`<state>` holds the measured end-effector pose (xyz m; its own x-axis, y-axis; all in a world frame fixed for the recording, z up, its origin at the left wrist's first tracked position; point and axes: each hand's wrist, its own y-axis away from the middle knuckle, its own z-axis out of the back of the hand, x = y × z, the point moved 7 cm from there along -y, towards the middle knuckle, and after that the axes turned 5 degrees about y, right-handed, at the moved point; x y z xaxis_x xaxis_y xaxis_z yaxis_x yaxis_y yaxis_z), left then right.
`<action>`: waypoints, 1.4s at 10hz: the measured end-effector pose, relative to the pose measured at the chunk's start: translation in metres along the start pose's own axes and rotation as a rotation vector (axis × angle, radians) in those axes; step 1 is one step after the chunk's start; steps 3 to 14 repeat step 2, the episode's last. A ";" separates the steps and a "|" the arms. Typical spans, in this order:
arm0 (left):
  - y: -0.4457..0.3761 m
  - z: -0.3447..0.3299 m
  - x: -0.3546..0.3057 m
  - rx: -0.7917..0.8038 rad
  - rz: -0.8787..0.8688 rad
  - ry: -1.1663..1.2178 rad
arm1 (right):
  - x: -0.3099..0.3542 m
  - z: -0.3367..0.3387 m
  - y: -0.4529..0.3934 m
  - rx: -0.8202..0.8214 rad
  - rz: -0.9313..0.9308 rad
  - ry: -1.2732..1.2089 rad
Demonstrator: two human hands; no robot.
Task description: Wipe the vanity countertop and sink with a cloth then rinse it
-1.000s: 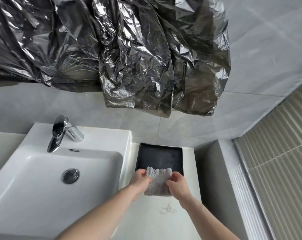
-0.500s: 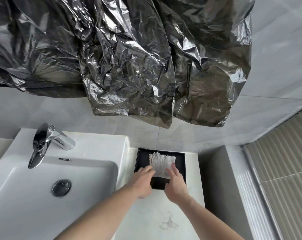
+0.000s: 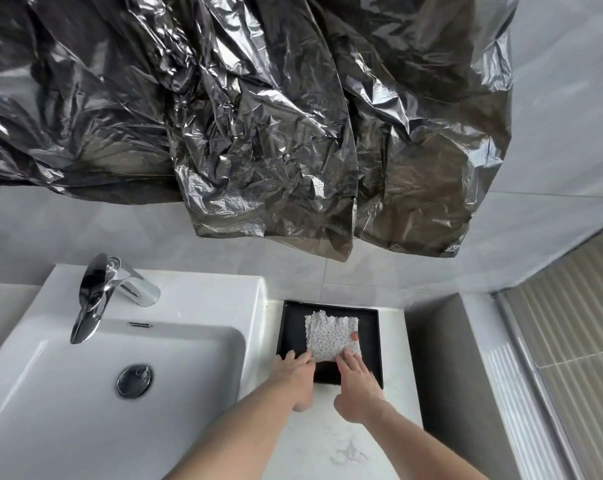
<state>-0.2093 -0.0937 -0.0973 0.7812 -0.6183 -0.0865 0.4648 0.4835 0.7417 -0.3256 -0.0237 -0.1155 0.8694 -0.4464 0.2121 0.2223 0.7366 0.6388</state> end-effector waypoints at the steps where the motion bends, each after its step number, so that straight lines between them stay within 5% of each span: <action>1: 0.009 0.002 -0.001 -0.011 -0.012 0.065 | 0.005 0.016 0.004 -0.025 0.023 -0.055; 2: 0.032 0.006 -0.001 -0.099 -0.054 0.160 | 0.013 0.022 0.022 -0.069 0.070 -0.099; 14: 0.032 0.006 -0.001 -0.099 -0.054 0.160 | 0.013 0.022 0.022 -0.069 0.070 -0.099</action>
